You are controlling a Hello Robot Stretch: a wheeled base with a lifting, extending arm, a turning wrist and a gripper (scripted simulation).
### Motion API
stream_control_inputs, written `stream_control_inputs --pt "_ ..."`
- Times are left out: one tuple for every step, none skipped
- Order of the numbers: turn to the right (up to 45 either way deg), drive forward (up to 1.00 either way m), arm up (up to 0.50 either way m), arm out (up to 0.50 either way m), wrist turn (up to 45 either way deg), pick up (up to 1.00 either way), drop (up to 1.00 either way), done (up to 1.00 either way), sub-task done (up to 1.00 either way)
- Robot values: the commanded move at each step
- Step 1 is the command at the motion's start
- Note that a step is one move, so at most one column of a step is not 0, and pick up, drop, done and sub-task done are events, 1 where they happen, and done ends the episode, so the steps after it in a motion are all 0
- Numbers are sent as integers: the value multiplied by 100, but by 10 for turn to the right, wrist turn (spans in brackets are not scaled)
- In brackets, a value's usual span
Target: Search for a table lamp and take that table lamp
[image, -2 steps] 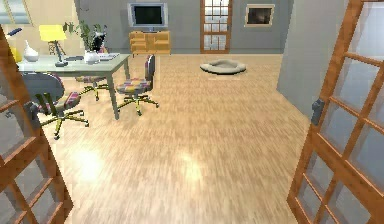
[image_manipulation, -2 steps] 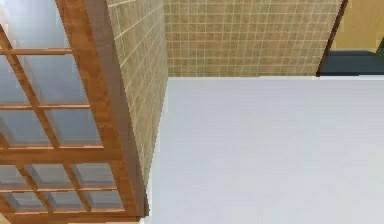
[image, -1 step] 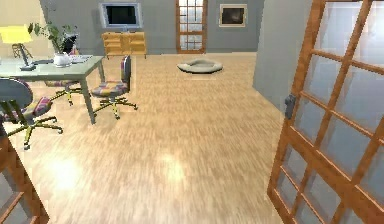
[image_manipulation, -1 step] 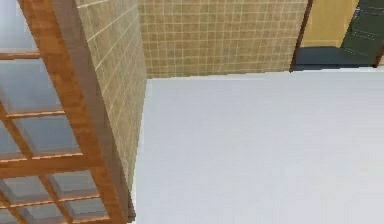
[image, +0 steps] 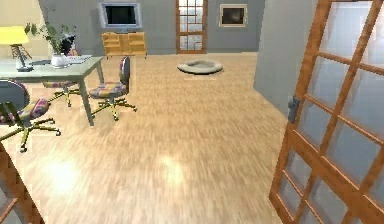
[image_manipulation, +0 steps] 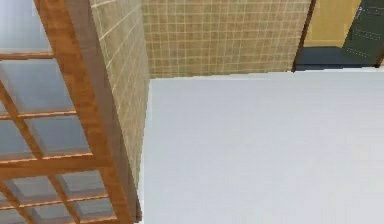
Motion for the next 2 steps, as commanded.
stream_control_inputs --pt "-30 0 0 0 0 0 0 0 0" --pt "0 100 0 0 0 0 0 0 0"
